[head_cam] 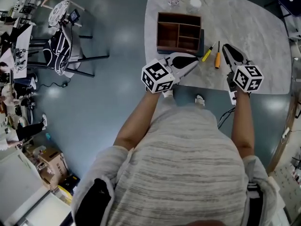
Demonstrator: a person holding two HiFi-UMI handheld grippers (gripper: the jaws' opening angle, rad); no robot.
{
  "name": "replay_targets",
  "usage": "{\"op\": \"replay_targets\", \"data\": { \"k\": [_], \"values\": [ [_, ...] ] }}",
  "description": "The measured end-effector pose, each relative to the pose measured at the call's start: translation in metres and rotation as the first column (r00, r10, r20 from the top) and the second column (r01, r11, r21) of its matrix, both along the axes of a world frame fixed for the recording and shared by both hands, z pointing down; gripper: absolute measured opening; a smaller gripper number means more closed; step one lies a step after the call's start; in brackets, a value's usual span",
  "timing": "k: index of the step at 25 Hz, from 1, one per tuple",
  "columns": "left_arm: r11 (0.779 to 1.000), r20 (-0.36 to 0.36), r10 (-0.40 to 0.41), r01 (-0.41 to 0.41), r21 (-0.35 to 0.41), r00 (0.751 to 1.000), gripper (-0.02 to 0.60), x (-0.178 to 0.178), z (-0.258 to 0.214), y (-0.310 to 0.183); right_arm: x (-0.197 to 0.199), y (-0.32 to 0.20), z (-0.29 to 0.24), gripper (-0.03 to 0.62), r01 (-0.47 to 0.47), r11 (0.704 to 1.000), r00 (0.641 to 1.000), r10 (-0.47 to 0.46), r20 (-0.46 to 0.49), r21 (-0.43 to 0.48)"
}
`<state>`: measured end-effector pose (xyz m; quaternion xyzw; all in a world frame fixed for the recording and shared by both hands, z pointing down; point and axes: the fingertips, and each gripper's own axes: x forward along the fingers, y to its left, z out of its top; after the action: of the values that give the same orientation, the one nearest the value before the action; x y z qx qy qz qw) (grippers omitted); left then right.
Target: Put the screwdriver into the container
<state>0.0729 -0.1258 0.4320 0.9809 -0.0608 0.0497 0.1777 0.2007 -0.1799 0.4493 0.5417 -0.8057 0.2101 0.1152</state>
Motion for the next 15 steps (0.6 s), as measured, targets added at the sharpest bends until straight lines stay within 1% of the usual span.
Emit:
{"op": "replay_targets", "data": {
  "k": [3, 7, 9, 12, 13, 15],
  "values": [
    [1.0, -0.001, 0.024, -0.024, -0.01, 1.0, 0.018, 0.008, 0.005, 0.001, 0.015, -0.009, 0.027, 0.014, -0.038, 0.997, 0.999, 0.039, 0.0, -0.073],
    [0.999, 0.0, 0.042, -0.042, -0.016, 0.999, 0.018, 0.016, 0.012, -0.002, 0.024, -0.023, 0.062, 0.014, -0.056, 0.989, 0.998, 0.056, -0.002, -0.134],
    [0.999, 0.001, 0.047, -0.047, -0.018, 0.999, 0.018, 0.019, 0.014, -0.002, 0.029, -0.027, 0.08, 0.014, -0.074, 0.981, 0.997, 0.074, -0.01, -0.177],
    [0.998, 0.002, 0.051, -0.051, -0.023, 0.999, 0.018, 0.022, 0.016, -0.003, 0.039, -0.033, 0.109, 0.016, -0.109, 0.962, 0.994, 0.106, -0.023, -0.25],
    [0.998, 0.003, 0.051, -0.051, -0.025, 0.999, 0.018, 0.022, 0.016, -0.004, 0.042, -0.034, 0.118, 0.025, -0.122, 0.953, 0.992, 0.12, -0.025, -0.276],
    [0.998, 0.006, 0.05, -0.049, -0.028, 0.999, 0.018, 0.022, 0.019, -0.006, 0.047, -0.037, 0.135, 0.084, -0.145, 0.934, 0.989, 0.144, -0.028, -0.326]
  ]
}}
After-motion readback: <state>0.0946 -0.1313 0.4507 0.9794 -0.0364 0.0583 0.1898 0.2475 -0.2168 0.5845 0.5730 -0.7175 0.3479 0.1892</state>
